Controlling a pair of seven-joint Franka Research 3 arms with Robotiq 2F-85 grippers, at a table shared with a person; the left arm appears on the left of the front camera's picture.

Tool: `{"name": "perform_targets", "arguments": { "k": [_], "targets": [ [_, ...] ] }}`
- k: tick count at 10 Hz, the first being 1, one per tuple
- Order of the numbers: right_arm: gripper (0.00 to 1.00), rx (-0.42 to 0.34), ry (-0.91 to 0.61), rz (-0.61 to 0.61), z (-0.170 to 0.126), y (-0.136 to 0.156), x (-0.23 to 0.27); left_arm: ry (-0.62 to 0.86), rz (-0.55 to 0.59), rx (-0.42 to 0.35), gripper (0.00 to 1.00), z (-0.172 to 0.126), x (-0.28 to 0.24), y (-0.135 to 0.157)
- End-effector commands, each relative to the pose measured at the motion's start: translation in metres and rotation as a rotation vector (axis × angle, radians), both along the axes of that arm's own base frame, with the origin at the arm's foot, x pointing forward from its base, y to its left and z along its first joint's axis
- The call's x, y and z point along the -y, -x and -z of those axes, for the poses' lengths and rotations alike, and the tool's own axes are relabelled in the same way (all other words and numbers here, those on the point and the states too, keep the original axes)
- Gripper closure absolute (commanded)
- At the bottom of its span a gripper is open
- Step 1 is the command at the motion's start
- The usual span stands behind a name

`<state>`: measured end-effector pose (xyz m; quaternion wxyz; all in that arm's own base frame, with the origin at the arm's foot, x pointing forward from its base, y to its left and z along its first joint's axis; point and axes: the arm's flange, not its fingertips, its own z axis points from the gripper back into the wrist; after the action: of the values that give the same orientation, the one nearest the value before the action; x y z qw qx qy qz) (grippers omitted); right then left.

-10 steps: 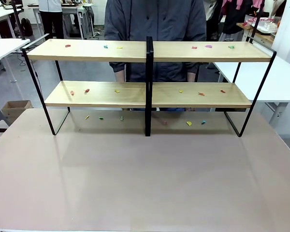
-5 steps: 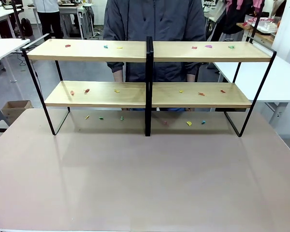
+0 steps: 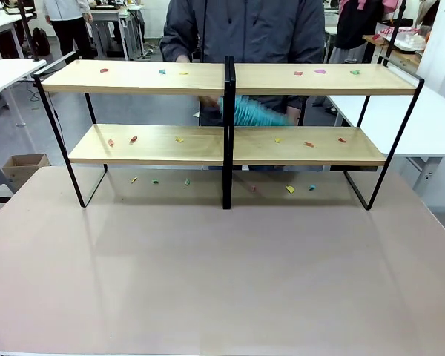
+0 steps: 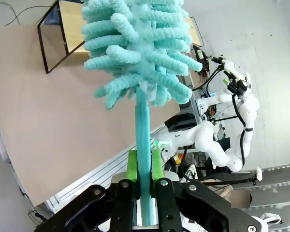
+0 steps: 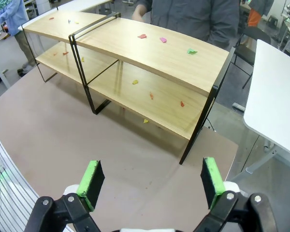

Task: Clean the shelves.
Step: Pick up the Duster when the human hands it over, then clean a randomly selected level of the Shelf with the Duster.

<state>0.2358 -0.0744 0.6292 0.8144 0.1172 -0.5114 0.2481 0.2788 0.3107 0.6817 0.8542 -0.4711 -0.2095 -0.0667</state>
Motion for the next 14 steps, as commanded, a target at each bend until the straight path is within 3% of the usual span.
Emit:
{"name": "perform_targets", "arguments": {
  "k": [1, 8, 9, 10, 11, 13, 14],
  "targets": [
    [0.0, 0.002, 0.0, 0.003, 0.0, 0.0, 0.001, 0.003, 0.006, 0.013, 1.0, -0.003, 0.001, 0.004],
    [0.0, 0.002, 0.0, 0.003, 0.0, 0.0, 0.001, 0.003, 0.006, 0.013, 1.0, -0.003, 0.001, 0.004],
    [0.0, 0.002, 0.0, 0.003, 0.0, 0.0, 0.001, 0.0, -0.001, 0.0, 0.88, 0.0, 0.0, 0.0],
    [0.0, 0.002, 0.0, 0.003, 0.0, 0.0, 0.001, 0.025, 0.189, -0.067, 0.88, 0.004, 0.023, -0.007],
    [0.0, 0.002, 0.0, 0.003, 0.0, 0.0, 0.001, -0.022, 0.353, -0.167, 0.88, 0.022, 0.052, 0.003],
    [0.0, 0.002, 0.0, 0.003, 0.0, 0.0, 0.001, -0.127, 0.588, -0.34, 0.88, 0.073, 0.095, 0.041],
    [0.0, 0.002, 0.0, 0.003, 0.0, 0.0, 0.001, -0.179, 0.694, -0.38, 0.88, 0.089, 0.103, 0.056]
  ]
}}
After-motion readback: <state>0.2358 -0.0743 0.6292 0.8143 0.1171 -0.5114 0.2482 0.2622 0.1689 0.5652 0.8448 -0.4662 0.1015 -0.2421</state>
